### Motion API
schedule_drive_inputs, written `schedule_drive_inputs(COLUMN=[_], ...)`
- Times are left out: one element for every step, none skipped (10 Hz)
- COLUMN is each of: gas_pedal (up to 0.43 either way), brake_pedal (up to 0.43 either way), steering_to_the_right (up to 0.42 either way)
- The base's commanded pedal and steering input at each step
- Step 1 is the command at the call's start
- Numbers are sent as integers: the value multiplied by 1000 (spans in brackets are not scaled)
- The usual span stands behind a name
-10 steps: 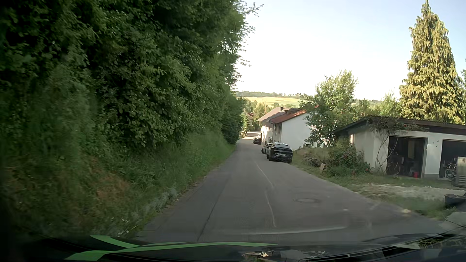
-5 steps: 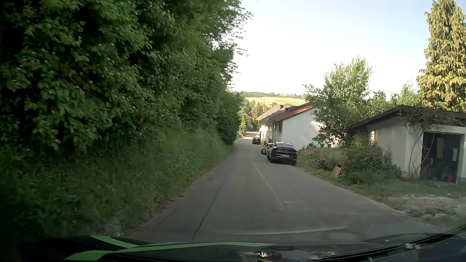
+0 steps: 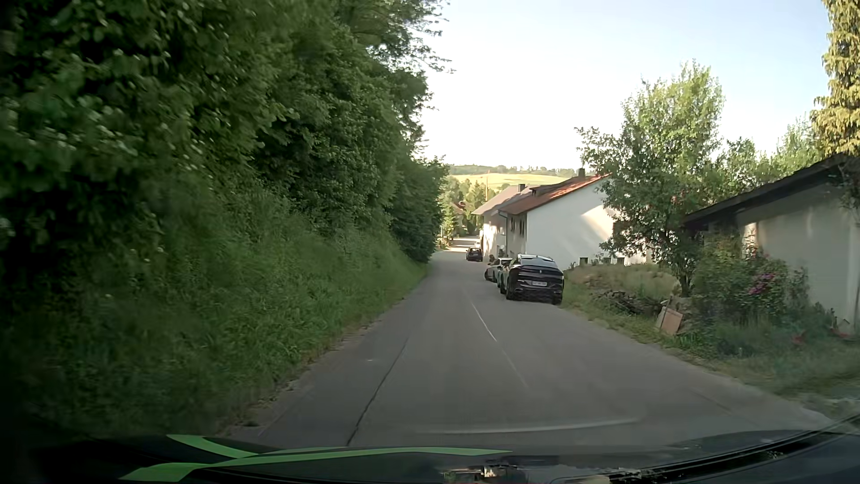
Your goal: Follow the waypoints while adhering to traffic rules and regulations
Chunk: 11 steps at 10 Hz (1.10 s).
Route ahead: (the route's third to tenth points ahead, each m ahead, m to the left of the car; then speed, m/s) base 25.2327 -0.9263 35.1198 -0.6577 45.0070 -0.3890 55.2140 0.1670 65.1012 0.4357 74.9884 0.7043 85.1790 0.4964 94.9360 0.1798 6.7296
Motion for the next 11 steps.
schedule_drive_inputs(gas_pedal=[0, 0, 0, 0, 0, 0, 0, 0, 0, 0, 0], brake_pedal=[146, 140, 140, 146, 140, 140, 140, 140, 140, 146, 146], steering_to_the_right=[-9, -8, -8, -8, -9, -10, -12, -12, -12, -11, -10])
